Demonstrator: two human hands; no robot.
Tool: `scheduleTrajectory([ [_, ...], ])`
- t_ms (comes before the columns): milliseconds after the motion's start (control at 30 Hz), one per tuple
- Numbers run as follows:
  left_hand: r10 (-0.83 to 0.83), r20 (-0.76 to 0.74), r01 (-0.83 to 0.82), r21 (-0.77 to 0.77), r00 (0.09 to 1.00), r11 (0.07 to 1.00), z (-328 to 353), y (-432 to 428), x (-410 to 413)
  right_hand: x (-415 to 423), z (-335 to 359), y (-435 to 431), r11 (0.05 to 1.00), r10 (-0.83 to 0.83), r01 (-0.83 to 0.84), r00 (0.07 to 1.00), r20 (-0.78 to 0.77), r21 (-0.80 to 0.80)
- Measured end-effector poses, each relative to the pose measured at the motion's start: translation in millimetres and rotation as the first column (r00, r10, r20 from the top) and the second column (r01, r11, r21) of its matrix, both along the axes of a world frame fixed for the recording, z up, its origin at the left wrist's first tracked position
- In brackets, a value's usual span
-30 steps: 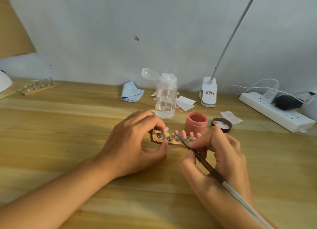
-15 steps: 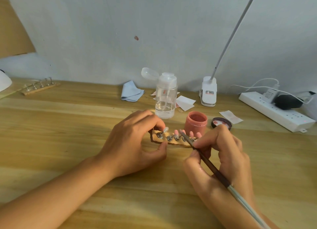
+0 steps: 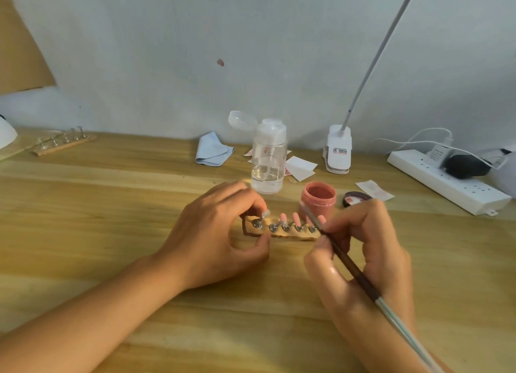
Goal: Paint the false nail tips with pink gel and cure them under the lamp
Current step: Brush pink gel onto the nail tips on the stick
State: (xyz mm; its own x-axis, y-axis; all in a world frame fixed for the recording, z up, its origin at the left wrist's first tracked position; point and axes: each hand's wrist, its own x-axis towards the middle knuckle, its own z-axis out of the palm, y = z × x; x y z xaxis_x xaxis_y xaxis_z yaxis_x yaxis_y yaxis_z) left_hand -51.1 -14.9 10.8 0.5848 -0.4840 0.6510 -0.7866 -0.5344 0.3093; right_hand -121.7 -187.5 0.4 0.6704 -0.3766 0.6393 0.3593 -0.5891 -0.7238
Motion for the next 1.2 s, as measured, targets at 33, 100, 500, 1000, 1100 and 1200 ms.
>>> scheduleTrajectory([
  [33,0.0,-0.02,0.001,0.015,1.0,1.0,-1,0,1,-5,6,0,0.999,0.034,-0.032,0.998,0.056,-0.038],
  [100,-0.007,-0.072,0.01,0.045,0.997,0.999,-2,1,4,-9,15,-4,0.999,0.006,-0.001,0.988,0.152,-0.035],
  [500,-0.01,-0.257,0.035,0.092,0.966,0.995,-9,1,14,11,14,-39,0.881,0.098,-0.092,0.995,0.011,0.464],
  [1000,-0.002,-0.12,0.019,0.142,0.993,0.99,-5,1,6,13,15,-37,0.902,0.072,-0.027,0.994,-0.088,0.432],
  [1100,-0.005,-0.075,0.017,0.157,0.997,0.988,-5,0,5,13,14,-37,0.908,0.076,-0.026,0.992,-0.104,0.418],
  [1200,-0.006,-0.057,0.015,0.155,0.998,0.988,-6,0,5,14,13,-37,0.905,0.084,-0.035,0.992,-0.097,0.425],
])
